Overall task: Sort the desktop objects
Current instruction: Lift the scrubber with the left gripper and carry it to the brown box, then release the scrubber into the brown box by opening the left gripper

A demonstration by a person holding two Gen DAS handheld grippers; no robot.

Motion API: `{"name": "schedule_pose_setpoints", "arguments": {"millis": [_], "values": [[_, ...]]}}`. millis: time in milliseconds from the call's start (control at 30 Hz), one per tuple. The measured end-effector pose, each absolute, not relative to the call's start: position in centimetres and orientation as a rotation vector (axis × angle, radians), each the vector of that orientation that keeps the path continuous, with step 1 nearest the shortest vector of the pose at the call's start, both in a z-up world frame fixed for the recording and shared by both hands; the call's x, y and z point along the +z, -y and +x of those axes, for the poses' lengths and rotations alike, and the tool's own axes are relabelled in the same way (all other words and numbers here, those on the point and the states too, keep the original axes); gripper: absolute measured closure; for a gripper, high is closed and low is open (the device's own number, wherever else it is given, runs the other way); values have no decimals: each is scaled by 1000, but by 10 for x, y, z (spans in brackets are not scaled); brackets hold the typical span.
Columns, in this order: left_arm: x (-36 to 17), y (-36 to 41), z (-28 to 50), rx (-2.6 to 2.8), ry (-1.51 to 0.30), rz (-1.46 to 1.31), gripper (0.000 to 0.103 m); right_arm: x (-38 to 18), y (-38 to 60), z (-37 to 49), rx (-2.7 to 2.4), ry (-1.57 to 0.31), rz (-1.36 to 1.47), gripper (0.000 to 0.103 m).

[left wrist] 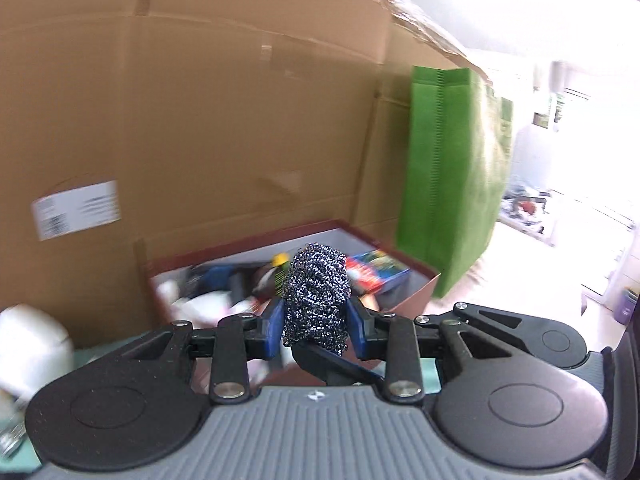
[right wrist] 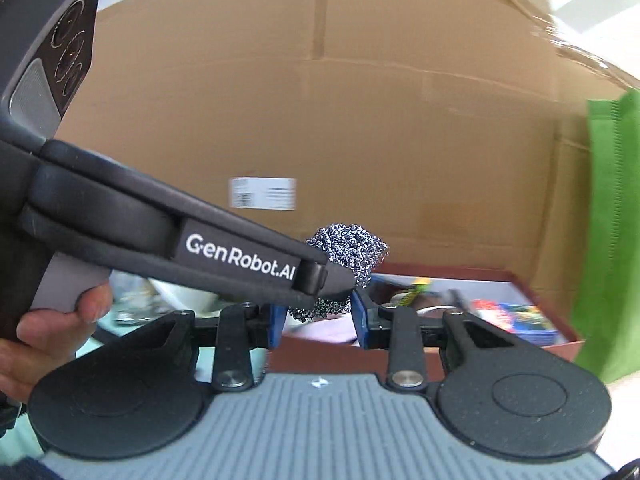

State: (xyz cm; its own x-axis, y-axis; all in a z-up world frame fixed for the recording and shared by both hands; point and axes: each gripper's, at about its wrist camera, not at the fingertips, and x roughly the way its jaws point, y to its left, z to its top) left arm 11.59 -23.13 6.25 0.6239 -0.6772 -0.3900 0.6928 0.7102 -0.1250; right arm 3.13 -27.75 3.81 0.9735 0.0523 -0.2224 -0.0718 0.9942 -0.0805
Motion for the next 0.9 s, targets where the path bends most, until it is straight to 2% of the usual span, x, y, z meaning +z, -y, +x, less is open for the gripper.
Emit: {"name": "schedule_pose_setpoints", "arguments": {"millis": [467, 667, 733, 800, 900], "values": [[55, 340, 202, -933, -493, 38, 68, 33, 374, 96, -93, -240, -85, 70], [49, 368, 229, -898, -497, 48, 61, 29, 395, 127, -117, -267, -90, 70], [49, 369, 232, -862, -494, 40, 50, 26, 400, 138, -134, -285, -87, 70], [47, 364, 233, -845, -478, 8, 23, 22, 404, 147, -148, -320, -89, 70], [46, 350, 234, -831, -475, -48, 8, 17, 407, 145, -153, -331, -77, 65]]}}
